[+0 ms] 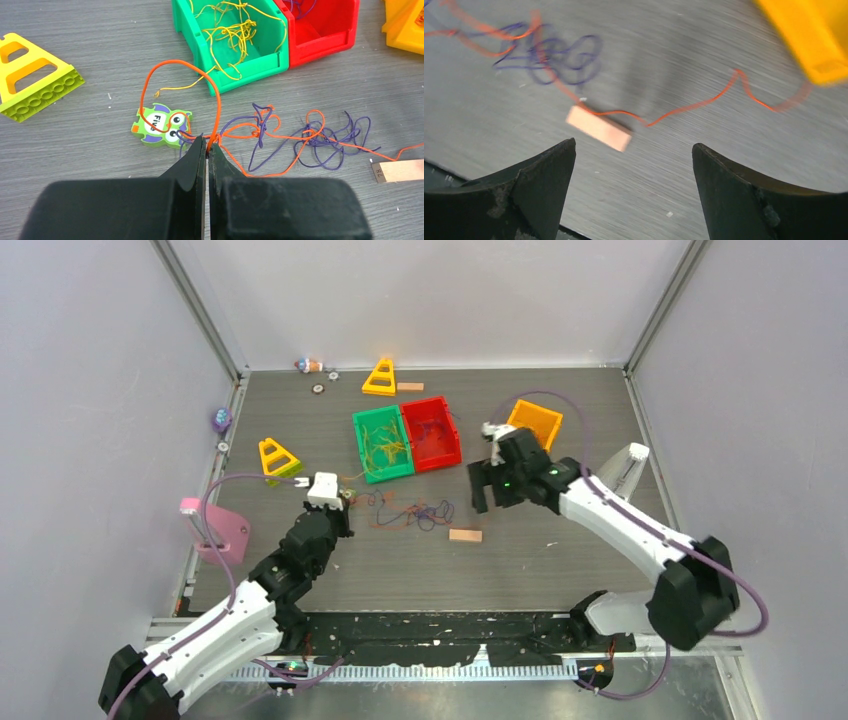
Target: Untangle the cables
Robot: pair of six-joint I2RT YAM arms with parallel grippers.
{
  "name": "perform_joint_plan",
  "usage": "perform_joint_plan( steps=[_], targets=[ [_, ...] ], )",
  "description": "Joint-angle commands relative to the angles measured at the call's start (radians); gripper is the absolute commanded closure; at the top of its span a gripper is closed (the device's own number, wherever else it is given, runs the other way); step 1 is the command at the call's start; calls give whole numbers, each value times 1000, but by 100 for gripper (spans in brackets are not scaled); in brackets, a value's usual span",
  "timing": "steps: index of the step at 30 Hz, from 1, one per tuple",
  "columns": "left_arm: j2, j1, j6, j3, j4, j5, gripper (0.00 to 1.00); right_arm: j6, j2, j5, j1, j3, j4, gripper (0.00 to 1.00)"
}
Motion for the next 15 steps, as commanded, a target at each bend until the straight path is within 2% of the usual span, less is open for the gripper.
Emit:
perform_joint_plan(
  steps=[1, 4, 5, 7, 15],
  targets=[
    [8, -1, 27, -16, 98, 30, 100, -127, 121, -108, 149, 105, 98, 16],
    [13, -1, 29, -22, 107, 27, 100, -172, 210, -105, 200, 140, 126, 27],
    [15, -1, 31, -22, 109, 25, 100, -191, 256, -102, 217, 164, 129, 34],
    [9, -1, 35, -24, 110, 21, 100, -209, 314, -90, 238, 195, 135, 38],
    [-4, -1, 39, -30, 119, 12, 100, -235, 444, -95, 267, 213, 195, 44]
  ],
)
